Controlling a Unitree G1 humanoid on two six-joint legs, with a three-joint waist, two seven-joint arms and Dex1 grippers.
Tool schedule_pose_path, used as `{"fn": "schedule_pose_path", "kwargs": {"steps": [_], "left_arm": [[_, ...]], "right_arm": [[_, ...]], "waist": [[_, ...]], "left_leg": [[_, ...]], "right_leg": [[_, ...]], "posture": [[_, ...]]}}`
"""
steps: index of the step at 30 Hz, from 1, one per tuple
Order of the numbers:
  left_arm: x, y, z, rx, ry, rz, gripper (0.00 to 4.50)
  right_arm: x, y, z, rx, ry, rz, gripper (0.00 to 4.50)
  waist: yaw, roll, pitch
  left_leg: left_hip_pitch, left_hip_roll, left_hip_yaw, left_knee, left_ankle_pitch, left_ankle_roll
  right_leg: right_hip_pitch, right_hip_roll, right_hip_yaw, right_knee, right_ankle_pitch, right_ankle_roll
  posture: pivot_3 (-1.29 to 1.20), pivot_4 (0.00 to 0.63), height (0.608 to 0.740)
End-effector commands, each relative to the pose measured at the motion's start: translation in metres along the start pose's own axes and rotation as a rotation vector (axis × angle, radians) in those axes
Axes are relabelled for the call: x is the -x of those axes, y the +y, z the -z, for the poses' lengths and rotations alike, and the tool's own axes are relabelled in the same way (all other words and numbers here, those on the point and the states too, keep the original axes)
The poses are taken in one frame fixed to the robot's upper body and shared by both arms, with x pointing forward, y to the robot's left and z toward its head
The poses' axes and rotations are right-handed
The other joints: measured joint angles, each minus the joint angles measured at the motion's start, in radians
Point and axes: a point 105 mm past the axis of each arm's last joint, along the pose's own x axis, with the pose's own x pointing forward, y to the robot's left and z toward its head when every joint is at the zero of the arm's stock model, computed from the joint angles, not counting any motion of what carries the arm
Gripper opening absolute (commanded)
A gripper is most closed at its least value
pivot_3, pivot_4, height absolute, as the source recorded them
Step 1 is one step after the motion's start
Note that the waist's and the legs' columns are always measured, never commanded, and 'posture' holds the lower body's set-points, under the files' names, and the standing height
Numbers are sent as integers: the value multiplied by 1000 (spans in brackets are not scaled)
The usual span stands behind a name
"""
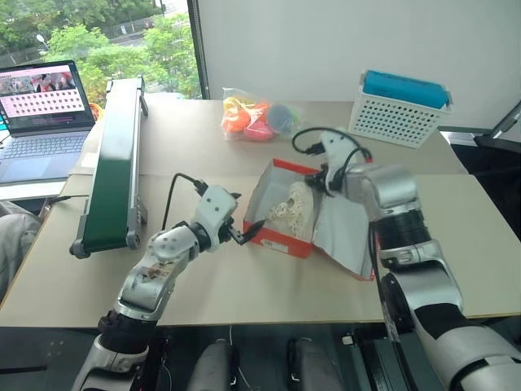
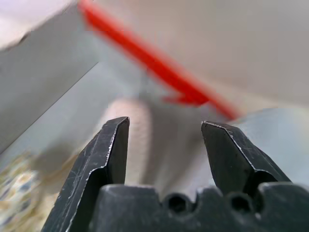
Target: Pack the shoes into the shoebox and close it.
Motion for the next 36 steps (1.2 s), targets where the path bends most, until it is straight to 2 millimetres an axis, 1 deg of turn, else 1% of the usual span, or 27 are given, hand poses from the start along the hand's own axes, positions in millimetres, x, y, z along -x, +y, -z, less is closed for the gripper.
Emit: {"fn": "schedule_pose_path", "kwargs": {"steps": [1, 2, 5, 6, 7, 8, 9, 10, 11, 13, 15, 16, 19, 21, 23, 26, 30, 36], "left_arm": [[6, 36, -14, 58, -81, -188, 4500], [8, 44, -14, 76, -89, -234, 4500], [21, 83, -13, 138, -106, -464, 4500], [28, 97, -13, 157, -113, -549, 4500], [37, 111, -10, 180, -111, -638, 4500], [45, 123, -6, 197, -100, -713, 4500], [51, 130, -3, 208, -91, -759, 4500], [56, 135, -1, 222, -89, -792, 4500], [59, 138, 0, 230, -90, -809, 4500], [64, 142, 3, 225, -83, -831, 4500], [68, 147, 8, 233, -66, -845, 4500], [69, 148, 10, 238, -61, -849, 4500], [72, 153, 17, 248, -31, -870, 4500], [76, 159, 26, 263, 17, -900, 4500], [79, 162, 30, 269, 41, -919, 4500], [81, 164, 33, 294, 54, -935, 4500], [87, 168, 35, 283, 81, -972, 4500], [91, 169, 38, 273, 101, -991, 4500]], "right_arm": [[26, -24, -42, -13, -222, 94, 2869], [30, -27, -44, -30, -252, 92, 2869], [51, -10, -50, -55, -380, -74, 2869], [60, -5, -48, -54, -426, -127, 2869], [72, 0, -41, -27, -466, -186, 2869], [82, 6, -31, 6, -488, -239, 3130], [89, 11, -24, 30, -499, -276, 3386], [98, 18, -13, 36, -509, -353, 3607], [105, 23, -6, 36, -516, -403, 3960], [126, 39, 11, -4, -521, -580, 4464], [139, 51, 32, 27, -483, -700, 4464], [142, 54, 38, 43, -471, -725, 4464], [143, 56, 40, 85, -475, -730, 4464], [137, 66, 52, 202, -427, -733, 4464], [135, 74, 59, 264, -410, -748, 4464], [131, 80, 60, 273, -423, -741, 4464], [125, 83, 63, 299, -425, -728, 4464], [119, 95, 70, 321, -418, -761, 4464]], "waist": [[0, 0, 0], [0, 0, 0], [0, 0, 0], [0, 0, 0], [1, 0, 0], [1, 0, 0], [4, 0, 0], [8, -1, 0], [9, -1, 0], [10, -1, 0], [12, -1, 0], [15, -1, 0], [14, -1, 0], [14, -1, 0], [14, -2, 0], [18, -2, 0], [24, -3, -1], [25, -3, -1]], "left_leg": [[0, 0, 0, 0, 0, 0], [0, 0, 0, 0, 0, 0], [0, 0, 0, 0, 0, 0], [0, 0, 0, 0, 0, 1], [0, 0, 0, 0, 0, 1], [0, 0, 0, 0, 0, 1], [0, 0, 0, 0, -1, 1], [0, 0, 0, 0, -1, 1], [0, 0, -1, 0, -1, 1], [0, 0, 0, 1, -1, 2], [0, 0, -1, 2, -1, 2], [1, 0, -1, 2, -1, 2], [2, 0, -2, 3, -1, 2], [2, 0, -2, 2, -1, 2], [3, 0, -2, 2, -1, 1], [2, 0, -1, 1, -1, 1], [2, 0, -1, 3, -1, 1], [2, 0, -2, 3, -1, 1]], "right_leg": [[0, 0, 0, 0, 0, 0], [0, 0, 0, 0, 0, 0], [0, 0, 0, -1, 0, 0], [0, 0, -1, -1, 0, 0], [1, 0, 0, -1, 0, 0], [1, 0, -1, -1, 0, 0], [1, 0, -1, -1, 0, 0], [1, 0, -1, -1, 0, 0], [1, 0, -2, -2, 0, 1], [1, 0, -1, -1, 0, 1], [2, -1, -1, -1, 0, 1], [3, -1, -1, -1, 1, 1], [4, 0, -2, -2, 1, 1], [4, 0, -1, -2, 1, 1], [3, 0, -2, -1, 0, 1], [3, 0, -2, -1, 0, 1], [4, -1, -1, -1, 0, 1], [4, -1, -2, -1, 0, 1]], "posture": [[0, 150, 699], [0, 150, 699], [0, 150, 699], [0, 150, 699], [0, 150, 699], [0, 150, 699], [0, 150, 699], [0, 150, 699], [0, 150, 699], [0, 150, 699], [0, 150, 699], [0, 150, 699], [0, 150, 699], [0, 150, 699], [0, 150, 699], [0, 150, 699], [0, 150, 699], [0, 150, 699]]}}
